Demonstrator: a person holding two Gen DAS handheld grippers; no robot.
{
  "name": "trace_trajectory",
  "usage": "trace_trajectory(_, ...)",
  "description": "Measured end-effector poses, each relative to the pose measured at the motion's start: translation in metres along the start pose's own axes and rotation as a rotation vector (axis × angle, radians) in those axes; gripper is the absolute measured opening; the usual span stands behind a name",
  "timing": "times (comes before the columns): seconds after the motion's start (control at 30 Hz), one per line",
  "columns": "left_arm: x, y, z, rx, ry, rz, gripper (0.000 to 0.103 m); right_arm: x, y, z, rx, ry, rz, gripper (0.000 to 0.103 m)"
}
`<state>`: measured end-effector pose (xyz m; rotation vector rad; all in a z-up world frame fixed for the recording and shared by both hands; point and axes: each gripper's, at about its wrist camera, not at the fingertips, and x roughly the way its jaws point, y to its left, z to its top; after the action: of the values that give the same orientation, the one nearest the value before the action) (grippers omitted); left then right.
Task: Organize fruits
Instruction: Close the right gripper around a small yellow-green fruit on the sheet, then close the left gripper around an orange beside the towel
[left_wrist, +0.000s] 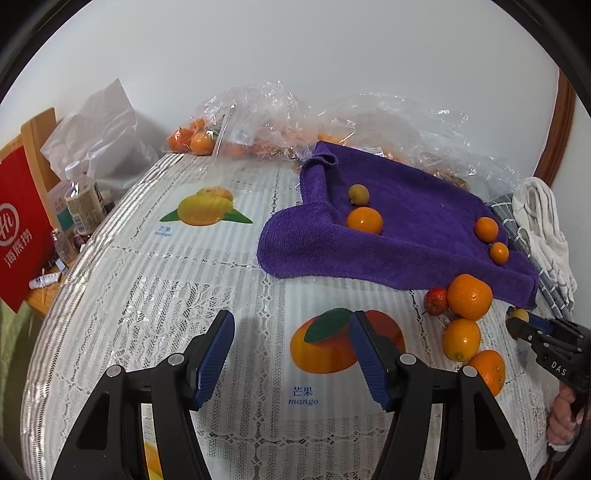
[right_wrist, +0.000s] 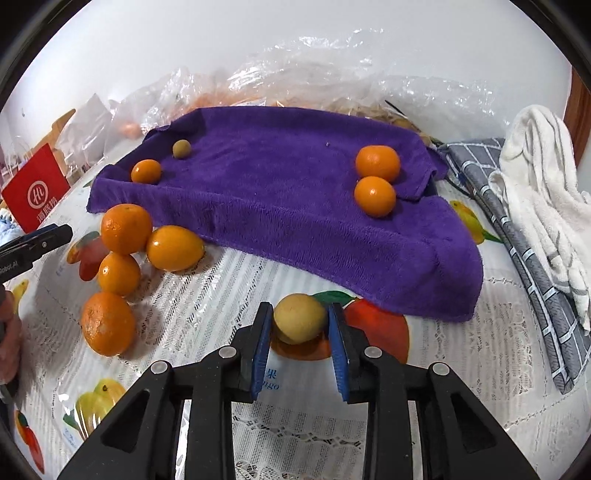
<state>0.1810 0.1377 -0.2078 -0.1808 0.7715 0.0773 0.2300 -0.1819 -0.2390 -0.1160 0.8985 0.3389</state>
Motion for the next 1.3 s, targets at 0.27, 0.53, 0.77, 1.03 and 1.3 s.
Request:
trace_trajectory(0.27,-0.009,-0.001,0.000,0.002,-0.042,-0.057,0.062,-0.020,-0.019,-0.003,0.083,-0.073,0.020,0.028)
trace_trajectory(0.53,-0.036,-0.027,-0.001,0.030,-0.062,-0.200,0.063,-0.035,-0.041,-0.019,0.126,-0.108,-0.048,0.028)
trace_trajectory(0.77,-0.020,-0.105,0.003,0.233,-0.016,-0.112,0.072,-0.038,-0.051,-0.028,0.174,-0.103,-0.025,0.028)
trace_trajectory(1.03,0.012,-0.118,0.012,0.174,0.029,-0.145,0.057,-0.034,-0.060,-0.031,0.215,-0.081,-0.007,0.028)
trace_trajectory(1.3,0.010,-0.114,0.005,0.147,-0.010,-0.183,0.037,-0.030,-0.062,-0.030,0.226,-0.075,0.004,0.028)
